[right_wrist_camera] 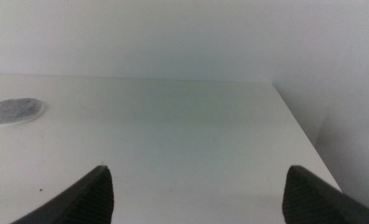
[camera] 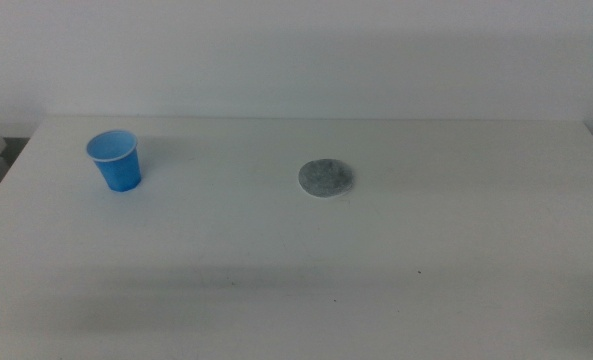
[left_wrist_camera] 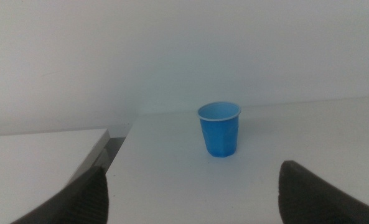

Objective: Place an empty cup on a cup mat.

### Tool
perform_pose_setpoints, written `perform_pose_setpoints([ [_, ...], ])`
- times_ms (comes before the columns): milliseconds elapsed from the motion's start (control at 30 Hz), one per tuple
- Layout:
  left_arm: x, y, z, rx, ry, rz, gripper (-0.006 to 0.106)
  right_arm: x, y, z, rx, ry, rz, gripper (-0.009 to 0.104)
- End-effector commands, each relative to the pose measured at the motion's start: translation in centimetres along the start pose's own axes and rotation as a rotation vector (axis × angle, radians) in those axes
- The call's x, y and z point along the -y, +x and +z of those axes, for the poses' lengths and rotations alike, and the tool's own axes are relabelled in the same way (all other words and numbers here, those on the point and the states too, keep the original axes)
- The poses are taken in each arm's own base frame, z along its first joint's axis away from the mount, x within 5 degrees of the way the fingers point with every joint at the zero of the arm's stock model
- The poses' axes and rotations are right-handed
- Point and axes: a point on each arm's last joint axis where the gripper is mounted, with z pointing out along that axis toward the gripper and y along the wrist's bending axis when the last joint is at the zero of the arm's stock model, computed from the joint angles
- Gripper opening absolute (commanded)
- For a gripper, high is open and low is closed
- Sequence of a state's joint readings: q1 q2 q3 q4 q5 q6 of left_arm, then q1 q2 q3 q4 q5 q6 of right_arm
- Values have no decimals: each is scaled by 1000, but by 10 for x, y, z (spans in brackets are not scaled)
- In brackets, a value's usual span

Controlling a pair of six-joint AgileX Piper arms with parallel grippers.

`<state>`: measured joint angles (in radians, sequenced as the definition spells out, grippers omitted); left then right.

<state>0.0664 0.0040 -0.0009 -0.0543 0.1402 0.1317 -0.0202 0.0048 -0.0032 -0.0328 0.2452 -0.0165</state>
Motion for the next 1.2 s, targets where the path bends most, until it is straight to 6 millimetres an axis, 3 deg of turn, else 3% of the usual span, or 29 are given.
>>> perform_pose_setpoints([
  [0,0,0,0,6,6,2,94,0,0,0,8,2,-9,93],
  [200,-4,-77,17,-166,32,-5,94,0,0,0,8,2,-9,93],
  [333,-8,-123,48,-278,44,-10,94,0,0,0,8,2,-9,93],
  [467,-9,-148,90,-394,47,-58,94,0,0,0,8,2,-9,93],
  [867,-7,-149,250,-847,61,-148,94,0,0,0,8,2,-9,93],
  [1167,-12,-120,357,-1070,62,-144,94,0,0,0,8,2,-9,93],
])
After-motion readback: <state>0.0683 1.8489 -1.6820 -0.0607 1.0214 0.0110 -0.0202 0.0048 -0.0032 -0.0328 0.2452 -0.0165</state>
